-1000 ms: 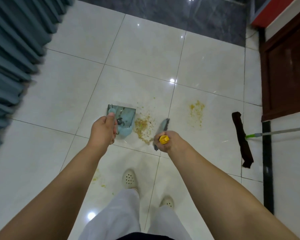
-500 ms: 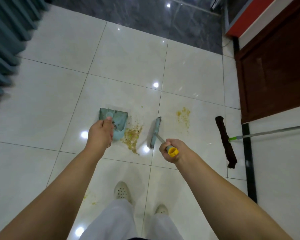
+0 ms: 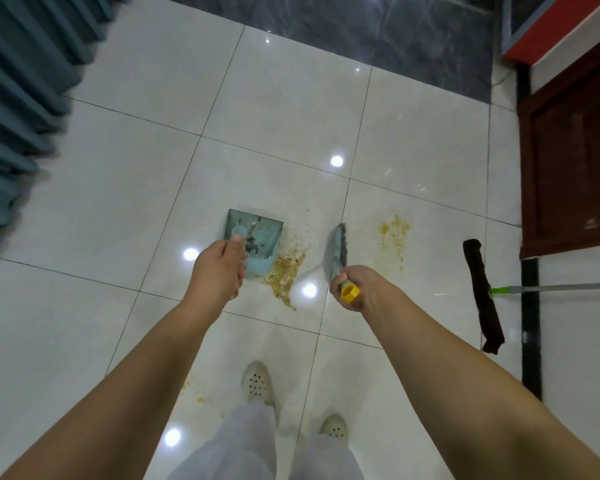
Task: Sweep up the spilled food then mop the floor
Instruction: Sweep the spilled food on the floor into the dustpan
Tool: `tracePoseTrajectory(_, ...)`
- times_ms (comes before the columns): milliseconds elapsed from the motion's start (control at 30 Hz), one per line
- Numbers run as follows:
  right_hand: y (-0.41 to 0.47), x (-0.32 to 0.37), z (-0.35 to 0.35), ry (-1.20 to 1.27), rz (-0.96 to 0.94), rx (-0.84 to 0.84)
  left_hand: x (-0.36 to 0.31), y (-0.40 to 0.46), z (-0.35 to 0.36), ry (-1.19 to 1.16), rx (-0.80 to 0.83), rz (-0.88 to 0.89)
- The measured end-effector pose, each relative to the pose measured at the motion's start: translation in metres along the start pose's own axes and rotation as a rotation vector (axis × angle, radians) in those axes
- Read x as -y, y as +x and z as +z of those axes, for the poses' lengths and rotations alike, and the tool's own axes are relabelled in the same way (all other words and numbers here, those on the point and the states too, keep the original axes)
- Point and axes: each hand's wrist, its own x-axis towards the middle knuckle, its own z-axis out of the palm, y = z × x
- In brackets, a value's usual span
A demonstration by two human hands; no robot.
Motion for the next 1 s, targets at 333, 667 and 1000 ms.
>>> tracePoseTrajectory(333,-0.029,0.038,-0.031,-0.017,-0.024,0.129,-0.028,0.005,0.039,0.017,-0.029,0.009)
tracePoseTrajectory(667,0.002,0.185,-0.027,-0.318,-0.105,0.080,-0.062,0.021,0.102,-0.046,-0.152,0.028)
tracePoseTrajectory(1000,0.035,0.246,-0.011,-0.718,-0.077,0.059,-0.085,0.038,0.169,-0.110,-0.337,-0.003)
